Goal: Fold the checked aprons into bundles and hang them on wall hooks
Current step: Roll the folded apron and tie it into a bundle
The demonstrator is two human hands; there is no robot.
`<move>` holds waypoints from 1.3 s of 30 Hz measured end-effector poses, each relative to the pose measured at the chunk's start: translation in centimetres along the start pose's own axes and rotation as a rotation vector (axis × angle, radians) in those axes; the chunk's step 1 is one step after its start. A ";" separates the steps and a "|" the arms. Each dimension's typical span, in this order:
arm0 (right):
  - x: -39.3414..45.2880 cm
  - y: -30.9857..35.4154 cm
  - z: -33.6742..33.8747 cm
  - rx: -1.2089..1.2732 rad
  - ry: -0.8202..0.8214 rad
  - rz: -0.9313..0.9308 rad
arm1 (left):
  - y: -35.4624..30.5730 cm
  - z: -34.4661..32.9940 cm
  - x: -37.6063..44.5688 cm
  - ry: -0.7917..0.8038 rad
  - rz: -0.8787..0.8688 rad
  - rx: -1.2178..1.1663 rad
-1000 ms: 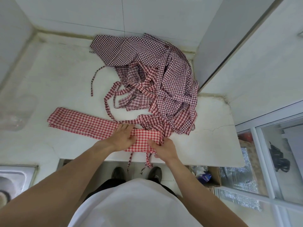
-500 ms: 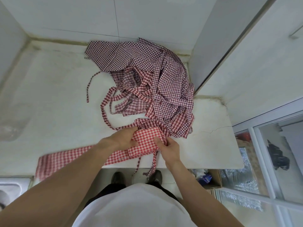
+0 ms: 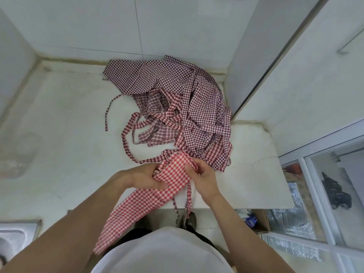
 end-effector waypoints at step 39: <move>-2.1 15.8 -0.4 -0.710 0.147 1.051 | -7.2 4.0 -5.4 -0.104 -0.305 -1.191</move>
Point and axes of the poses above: each hand's wrist, its own x-axis towards the middle knuckle, its own z-axis out of the back of the hand, y = z × x, the point moved 5 cm from there along x, towards the middle knuckle
